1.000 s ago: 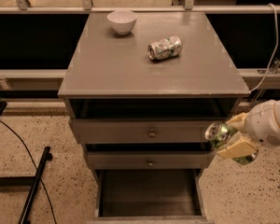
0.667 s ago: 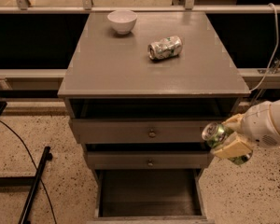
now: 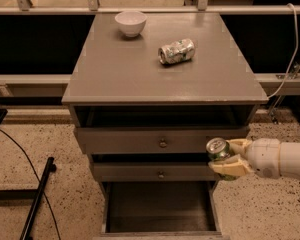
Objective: Place green can into bottom drawer
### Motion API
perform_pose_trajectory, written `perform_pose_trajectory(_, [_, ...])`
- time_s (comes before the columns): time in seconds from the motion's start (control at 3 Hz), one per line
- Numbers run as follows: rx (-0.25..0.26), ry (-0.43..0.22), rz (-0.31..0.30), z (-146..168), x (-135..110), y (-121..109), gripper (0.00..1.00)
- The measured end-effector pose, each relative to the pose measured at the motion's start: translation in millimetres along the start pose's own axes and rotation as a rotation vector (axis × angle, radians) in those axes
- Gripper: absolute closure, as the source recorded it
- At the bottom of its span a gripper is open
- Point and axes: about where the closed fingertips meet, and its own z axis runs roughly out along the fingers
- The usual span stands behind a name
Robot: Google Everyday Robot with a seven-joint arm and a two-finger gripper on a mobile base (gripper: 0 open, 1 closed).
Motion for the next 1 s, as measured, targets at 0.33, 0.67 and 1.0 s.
perform_pose_trajectory(0.33, [0.022,-0.179,-0.003,16.5,32.2,-6.9,1.0])
perform_pose_trajectory(0.67, [-0.032,-0.281,-0.021,41.6,79.4,-6.3,1.0])
perform_pose_trajectory(1.0, [-0.119,-0.325,-0.01,66.1,121.3,2.4,1.0])
